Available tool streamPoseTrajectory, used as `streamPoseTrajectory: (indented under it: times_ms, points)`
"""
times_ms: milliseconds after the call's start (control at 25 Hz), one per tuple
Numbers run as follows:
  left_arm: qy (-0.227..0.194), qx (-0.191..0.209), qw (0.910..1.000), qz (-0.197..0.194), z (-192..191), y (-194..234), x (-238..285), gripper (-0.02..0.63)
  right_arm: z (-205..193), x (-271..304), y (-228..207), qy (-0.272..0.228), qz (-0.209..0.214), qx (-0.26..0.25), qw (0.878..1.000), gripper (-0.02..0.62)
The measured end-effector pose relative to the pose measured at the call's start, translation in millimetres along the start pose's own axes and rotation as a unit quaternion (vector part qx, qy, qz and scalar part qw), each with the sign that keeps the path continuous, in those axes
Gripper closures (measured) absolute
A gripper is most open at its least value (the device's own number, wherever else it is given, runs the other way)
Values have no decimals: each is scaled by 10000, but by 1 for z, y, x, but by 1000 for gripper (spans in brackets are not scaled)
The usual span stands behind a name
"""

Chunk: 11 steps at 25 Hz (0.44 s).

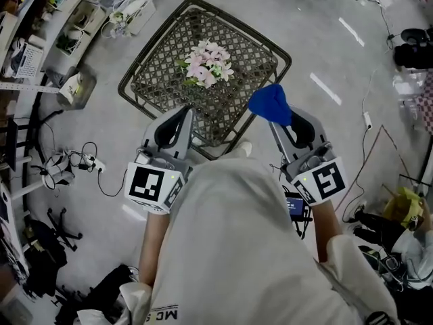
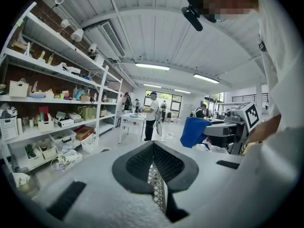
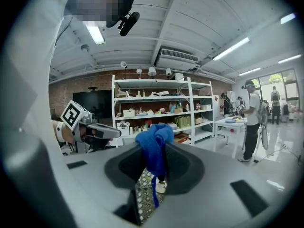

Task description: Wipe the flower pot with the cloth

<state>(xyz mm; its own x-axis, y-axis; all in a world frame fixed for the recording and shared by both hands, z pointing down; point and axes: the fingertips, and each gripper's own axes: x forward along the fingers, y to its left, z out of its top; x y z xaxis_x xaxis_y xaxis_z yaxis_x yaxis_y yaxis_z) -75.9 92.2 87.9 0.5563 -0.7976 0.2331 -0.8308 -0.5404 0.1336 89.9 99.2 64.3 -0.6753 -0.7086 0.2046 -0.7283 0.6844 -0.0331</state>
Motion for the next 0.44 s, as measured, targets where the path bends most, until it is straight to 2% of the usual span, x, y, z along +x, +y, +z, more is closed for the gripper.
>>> streamPoseTrajectory:
  times_ms: [440]
  points:
    - [83,54,9999,-76,-3,-5,-8,584,-6,-5,8,-95,-114,252,9996,497]
